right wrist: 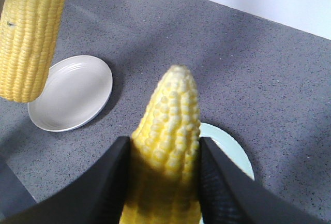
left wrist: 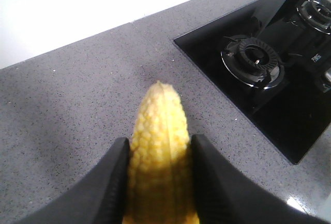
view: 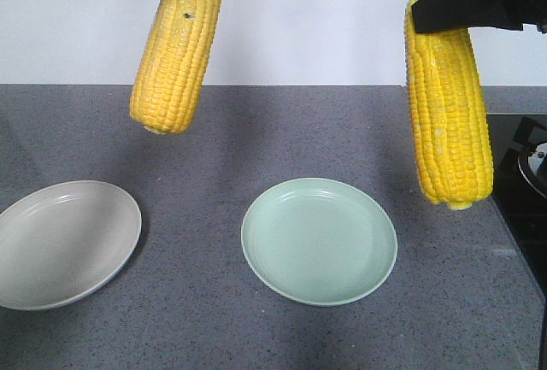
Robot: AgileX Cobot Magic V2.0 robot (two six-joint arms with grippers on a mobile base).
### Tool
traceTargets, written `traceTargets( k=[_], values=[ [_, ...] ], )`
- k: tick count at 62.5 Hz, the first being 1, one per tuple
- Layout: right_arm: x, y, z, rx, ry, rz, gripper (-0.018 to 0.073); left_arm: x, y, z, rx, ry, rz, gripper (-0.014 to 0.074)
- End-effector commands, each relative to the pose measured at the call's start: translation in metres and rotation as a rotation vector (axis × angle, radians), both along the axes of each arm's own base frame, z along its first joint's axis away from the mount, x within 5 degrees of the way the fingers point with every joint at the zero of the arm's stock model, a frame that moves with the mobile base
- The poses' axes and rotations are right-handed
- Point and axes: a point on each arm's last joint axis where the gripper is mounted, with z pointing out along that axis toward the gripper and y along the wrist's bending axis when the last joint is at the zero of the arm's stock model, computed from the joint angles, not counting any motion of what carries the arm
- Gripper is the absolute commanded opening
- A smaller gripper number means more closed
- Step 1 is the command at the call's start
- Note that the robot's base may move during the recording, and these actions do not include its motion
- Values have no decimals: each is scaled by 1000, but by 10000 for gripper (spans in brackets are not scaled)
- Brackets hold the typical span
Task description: Distribute corn equally
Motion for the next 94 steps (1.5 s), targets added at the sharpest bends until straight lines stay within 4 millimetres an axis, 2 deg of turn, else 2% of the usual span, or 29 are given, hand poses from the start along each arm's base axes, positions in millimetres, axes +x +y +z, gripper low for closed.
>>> traceTargets(
  k=[1,94],
  values=[
    [-8,0,16,47,-74,-4,-2,-17,5,22,-64,-63,-5,-6],
    [-8,0,16,48,-76,-5,-2,-17,5,22,-64,-63,-5,-6]
  ],
)
